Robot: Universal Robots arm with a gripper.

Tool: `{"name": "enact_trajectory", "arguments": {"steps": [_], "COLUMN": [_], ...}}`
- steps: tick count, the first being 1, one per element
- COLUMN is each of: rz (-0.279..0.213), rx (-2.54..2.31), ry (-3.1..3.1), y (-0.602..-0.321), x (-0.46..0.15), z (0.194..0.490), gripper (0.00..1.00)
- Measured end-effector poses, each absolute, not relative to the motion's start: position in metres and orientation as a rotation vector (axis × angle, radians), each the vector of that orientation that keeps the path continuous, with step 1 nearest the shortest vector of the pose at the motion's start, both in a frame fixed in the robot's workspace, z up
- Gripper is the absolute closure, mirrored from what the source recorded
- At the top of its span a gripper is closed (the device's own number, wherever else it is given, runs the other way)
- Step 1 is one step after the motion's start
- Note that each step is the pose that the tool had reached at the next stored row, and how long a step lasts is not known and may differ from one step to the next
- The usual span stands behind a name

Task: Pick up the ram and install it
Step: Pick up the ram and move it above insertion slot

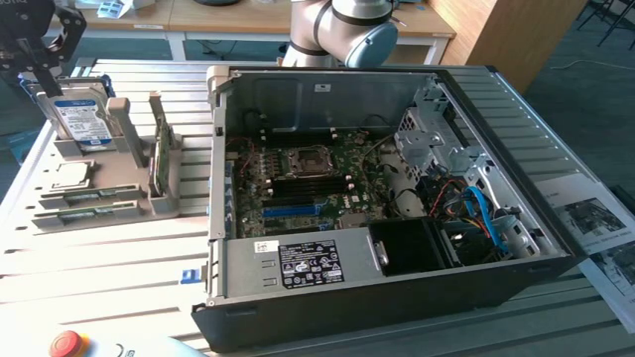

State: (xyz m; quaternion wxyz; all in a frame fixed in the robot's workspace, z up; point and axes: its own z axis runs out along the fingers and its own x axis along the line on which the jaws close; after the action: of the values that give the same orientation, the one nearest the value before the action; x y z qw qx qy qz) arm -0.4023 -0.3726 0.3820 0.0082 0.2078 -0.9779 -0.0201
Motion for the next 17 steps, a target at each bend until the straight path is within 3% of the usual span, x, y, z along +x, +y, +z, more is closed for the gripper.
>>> {"name": "enact_trajectory", "arguments": {"steps": [17], "rz": [-0.059], "rx": [1.025], "ry": [-2.946], "y": [-0.3726], "x": [-0.4023], "z": [0.3820], "gripper": [0.89]}}
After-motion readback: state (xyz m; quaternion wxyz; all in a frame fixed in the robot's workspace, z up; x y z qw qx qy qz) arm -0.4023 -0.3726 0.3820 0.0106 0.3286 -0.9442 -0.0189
